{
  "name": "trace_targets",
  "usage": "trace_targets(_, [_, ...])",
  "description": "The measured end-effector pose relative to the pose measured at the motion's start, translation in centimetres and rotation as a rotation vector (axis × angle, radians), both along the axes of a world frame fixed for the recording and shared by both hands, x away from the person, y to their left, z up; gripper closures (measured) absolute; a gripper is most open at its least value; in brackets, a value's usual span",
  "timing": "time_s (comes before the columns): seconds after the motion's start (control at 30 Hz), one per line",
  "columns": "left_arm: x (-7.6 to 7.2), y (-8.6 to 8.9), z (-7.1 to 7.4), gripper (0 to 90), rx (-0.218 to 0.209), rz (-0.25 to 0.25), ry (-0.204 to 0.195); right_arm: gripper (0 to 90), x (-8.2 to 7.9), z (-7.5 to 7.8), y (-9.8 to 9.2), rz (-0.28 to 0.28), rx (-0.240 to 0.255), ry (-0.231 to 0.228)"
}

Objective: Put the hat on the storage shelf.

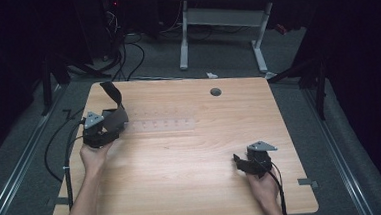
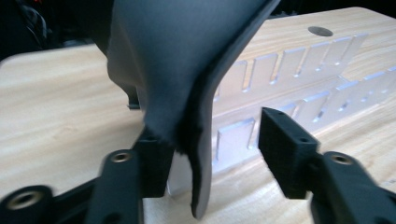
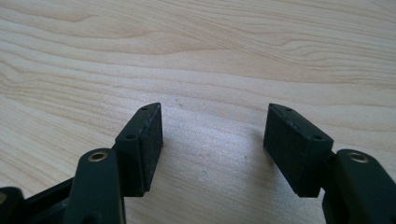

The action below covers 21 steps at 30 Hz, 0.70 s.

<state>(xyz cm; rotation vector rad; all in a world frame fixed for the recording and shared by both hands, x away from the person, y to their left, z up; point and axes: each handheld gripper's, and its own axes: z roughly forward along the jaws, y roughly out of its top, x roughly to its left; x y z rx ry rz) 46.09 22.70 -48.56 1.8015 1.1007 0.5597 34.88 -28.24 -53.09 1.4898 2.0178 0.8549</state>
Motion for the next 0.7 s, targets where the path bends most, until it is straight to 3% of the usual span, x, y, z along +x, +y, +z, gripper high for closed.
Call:
trace_targets(0.1, [-0.1,0.2,0.1,35.4,-0.019,-0.005,0.034,37.8,0.0,0.0,0.0,0.0,0.0,0.0])
trace_targets(0.23, [-0.2,1.1,0.3,28.4,-0.106,-0.033,0.095,37.7,0.0,0.0,0.0,0.0,0.0,0.0])
trace_targets(0.4, [-0.8,1.7,0.5,26.9,-0.093,-0.039,0.129,37.7,0.0,0.0,0.0,0.0,0.0,0.0])
trace_targets(0.57, [-1.5,2.1,1.1,26.8,-0.104,-0.048,0.13,37.7,0.0,0.0,0.0,0.0,0.001,0.0])
trace_targets(0.7, [-2.3,2.2,0.7,27.8,-0.092,-0.045,0.155,37.6,0.0,0.0,0.0,0.001,0.0,0.0])
